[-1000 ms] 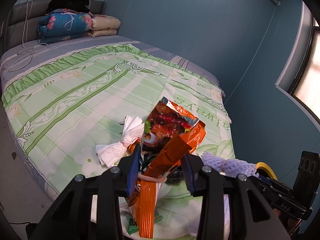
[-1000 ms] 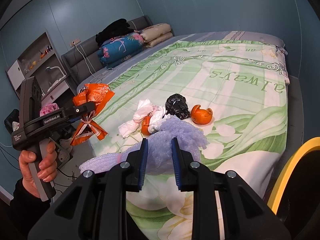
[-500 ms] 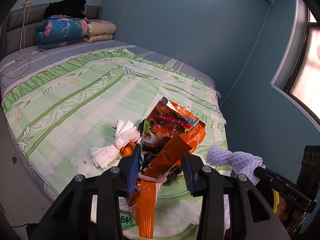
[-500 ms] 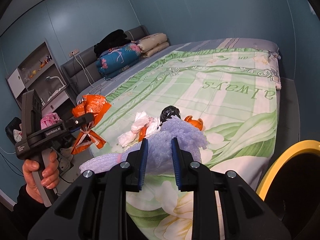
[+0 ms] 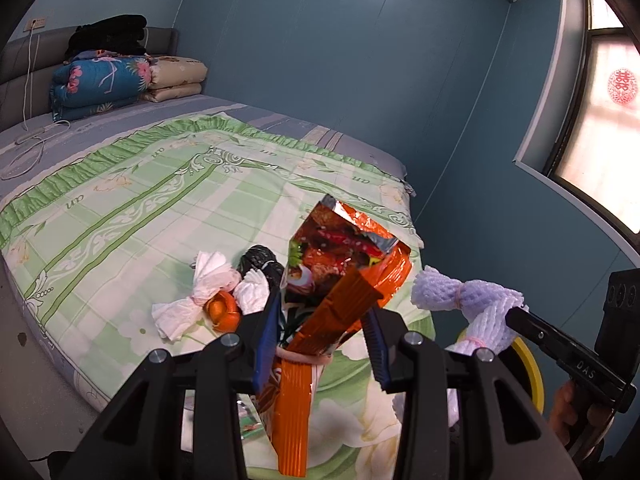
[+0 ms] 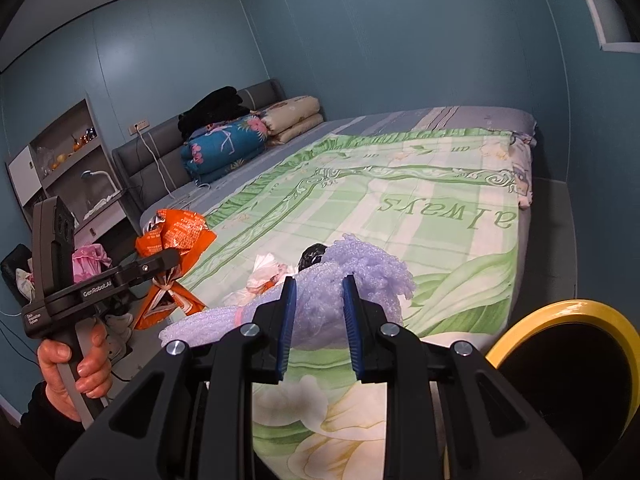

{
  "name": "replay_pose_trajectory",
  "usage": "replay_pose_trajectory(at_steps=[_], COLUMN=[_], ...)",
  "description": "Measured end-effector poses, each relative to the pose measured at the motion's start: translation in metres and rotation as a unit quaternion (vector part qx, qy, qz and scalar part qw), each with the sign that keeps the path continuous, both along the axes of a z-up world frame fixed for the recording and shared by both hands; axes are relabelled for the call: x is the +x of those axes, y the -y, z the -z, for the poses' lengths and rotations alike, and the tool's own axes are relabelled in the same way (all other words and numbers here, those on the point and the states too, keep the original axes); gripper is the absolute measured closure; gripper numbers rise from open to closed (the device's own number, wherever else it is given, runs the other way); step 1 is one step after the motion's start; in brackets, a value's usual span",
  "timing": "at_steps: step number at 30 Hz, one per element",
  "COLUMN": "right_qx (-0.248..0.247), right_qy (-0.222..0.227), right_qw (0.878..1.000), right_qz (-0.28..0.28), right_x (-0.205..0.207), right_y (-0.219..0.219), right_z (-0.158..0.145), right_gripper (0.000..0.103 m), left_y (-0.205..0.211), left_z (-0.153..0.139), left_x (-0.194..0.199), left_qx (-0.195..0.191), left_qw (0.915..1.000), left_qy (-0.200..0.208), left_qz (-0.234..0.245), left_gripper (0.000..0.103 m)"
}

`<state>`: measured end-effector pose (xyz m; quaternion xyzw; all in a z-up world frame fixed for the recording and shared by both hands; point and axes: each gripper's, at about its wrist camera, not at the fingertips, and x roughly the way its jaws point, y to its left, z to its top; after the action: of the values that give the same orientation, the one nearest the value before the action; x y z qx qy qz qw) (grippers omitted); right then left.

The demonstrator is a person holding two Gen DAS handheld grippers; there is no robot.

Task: Collect trash
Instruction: 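Close the left tool on the orange bag while the right tool grasps the lavender foam net, then carry both items over the yellow bin and open both tools to drop them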

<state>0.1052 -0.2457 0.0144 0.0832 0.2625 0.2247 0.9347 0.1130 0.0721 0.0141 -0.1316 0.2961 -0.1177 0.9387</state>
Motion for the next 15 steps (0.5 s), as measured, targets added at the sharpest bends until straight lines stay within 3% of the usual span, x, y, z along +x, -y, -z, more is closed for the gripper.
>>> replay_pose_trajectory(at_steps=[15], right_qx=[-0.008], right_qy=[0.043], right_qw=[0.997], right_qz=[0.065], right_x=[-0.027], right_y=[0.051], right_z=[-0.024], right_gripper=[0.081], left_y=[0.057], left_z=[-0.018], left_x=[-0.009], left_qx=[0.006], left_qw=[0.9985], left_qy=[0.01], left_qz=[0.053], left_gripper=[0.066])
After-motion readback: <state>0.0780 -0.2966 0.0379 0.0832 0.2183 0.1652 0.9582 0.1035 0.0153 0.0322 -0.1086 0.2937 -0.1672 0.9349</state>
